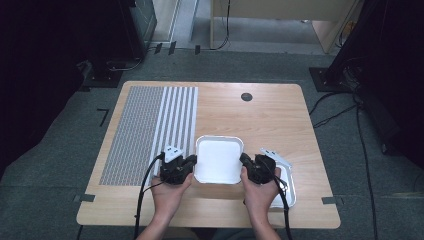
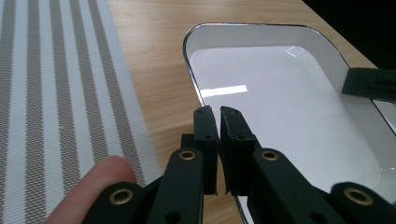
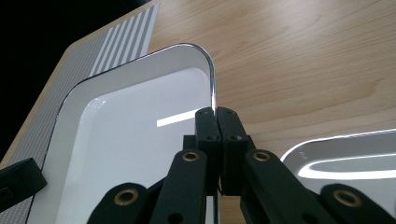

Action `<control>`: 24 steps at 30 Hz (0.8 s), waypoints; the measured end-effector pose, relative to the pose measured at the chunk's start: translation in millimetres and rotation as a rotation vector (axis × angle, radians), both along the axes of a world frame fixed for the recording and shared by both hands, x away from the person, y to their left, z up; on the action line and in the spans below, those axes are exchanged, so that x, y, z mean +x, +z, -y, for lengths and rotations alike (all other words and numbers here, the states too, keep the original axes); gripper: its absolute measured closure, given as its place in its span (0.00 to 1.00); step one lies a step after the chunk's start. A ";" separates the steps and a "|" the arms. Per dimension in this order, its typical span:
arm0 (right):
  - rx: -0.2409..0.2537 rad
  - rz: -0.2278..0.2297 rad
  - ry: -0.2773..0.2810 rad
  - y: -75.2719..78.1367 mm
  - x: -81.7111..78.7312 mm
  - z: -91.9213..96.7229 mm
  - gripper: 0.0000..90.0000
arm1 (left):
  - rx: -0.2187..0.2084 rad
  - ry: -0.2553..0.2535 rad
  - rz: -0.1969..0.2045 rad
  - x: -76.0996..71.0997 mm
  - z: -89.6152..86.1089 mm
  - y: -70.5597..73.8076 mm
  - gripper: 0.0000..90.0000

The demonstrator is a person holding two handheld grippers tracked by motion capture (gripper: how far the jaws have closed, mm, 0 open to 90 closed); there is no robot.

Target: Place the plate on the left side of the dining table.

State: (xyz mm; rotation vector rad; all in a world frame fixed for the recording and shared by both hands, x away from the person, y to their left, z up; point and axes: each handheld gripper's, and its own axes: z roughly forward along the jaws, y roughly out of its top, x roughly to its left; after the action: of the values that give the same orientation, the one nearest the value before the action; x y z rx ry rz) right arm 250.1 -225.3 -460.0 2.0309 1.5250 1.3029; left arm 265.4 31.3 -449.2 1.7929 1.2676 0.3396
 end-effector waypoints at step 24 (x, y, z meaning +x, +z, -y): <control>-0.013 -0.008 0.094 4.6 39.2 -80.6 1.00 | -0.004 0.119 -0.011 21.6 -74.7 4.4 0.98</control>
State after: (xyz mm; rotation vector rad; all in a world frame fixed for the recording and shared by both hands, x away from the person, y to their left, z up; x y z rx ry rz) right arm 289.3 -144.8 -455.4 1.9806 1.6458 1.3171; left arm 287.0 105.9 -444.8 1.7216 1.3857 0.3937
